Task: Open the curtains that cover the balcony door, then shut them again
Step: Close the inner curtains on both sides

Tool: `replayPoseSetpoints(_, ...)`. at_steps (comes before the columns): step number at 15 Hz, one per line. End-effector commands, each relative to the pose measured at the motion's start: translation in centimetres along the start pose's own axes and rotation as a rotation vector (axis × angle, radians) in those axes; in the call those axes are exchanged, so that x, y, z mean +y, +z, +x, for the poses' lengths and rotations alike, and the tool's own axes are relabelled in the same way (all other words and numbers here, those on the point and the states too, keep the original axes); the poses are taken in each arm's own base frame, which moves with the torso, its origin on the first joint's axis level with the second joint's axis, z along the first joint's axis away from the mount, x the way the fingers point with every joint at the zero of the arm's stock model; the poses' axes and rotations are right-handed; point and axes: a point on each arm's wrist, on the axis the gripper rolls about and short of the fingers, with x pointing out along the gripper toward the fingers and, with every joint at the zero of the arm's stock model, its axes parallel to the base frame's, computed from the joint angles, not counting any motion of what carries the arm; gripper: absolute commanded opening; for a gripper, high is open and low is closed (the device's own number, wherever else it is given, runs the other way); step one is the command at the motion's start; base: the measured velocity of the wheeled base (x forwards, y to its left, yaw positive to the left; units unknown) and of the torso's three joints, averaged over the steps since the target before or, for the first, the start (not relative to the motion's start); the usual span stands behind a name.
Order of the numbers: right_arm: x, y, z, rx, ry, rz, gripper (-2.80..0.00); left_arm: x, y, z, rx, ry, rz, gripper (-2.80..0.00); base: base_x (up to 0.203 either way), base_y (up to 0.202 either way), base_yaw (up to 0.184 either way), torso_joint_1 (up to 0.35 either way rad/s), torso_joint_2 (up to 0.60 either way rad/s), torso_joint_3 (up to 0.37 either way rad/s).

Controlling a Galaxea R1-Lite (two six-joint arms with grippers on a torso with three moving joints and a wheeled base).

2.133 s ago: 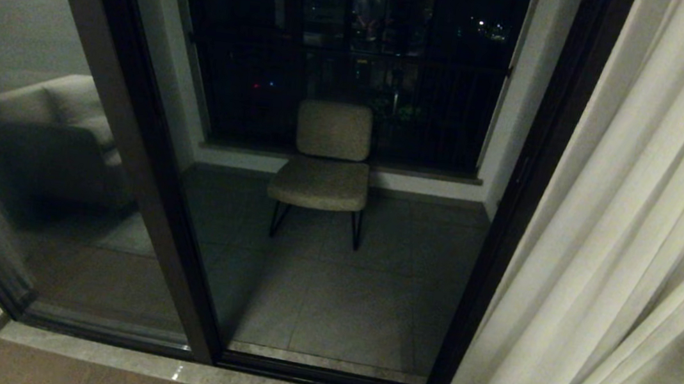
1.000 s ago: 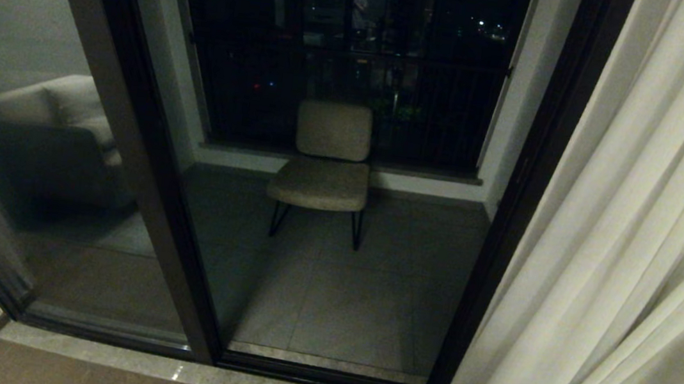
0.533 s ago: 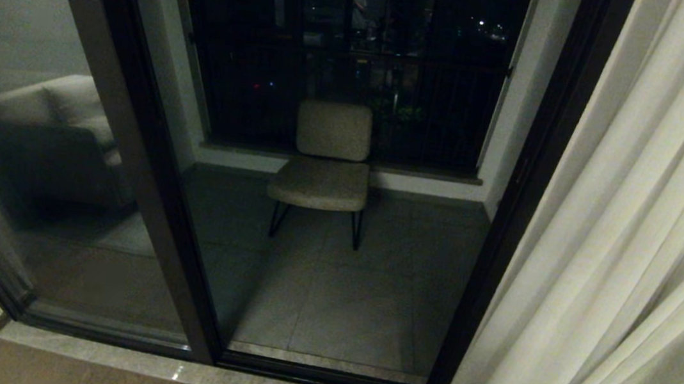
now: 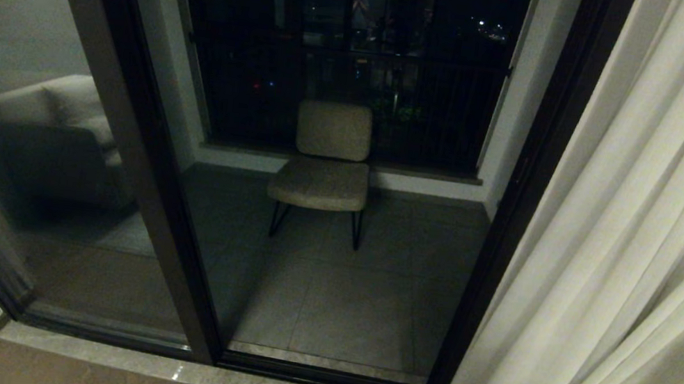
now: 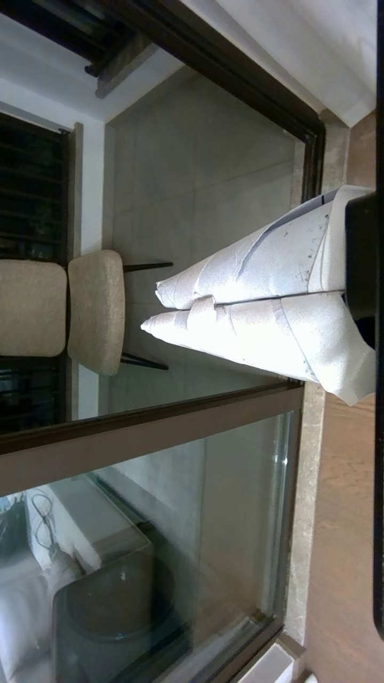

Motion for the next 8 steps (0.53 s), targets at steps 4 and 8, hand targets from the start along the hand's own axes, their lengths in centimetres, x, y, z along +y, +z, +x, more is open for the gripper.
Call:
replayPoseSetpoints(4, 0.00, 0.01, 0.01, 0.001, 0.000, 0.000, -2.80, 0.00, -0.01, 0.00, 0.000, 0.001, 0.000, -2.80, 0.000, 0.000, 0.000, 0.000, 0.00, 0.000)
replayPoseSetpoints(8, 0.00, 0.01, 0.01, 0.001, 0.000, 0.000, -2.80, 0.00, 0.02, -0.01, -0.001, 0.001, 0.000, -2.80, 0.000, 0.000, 0.000, 0.000, 0.00, 0.000)
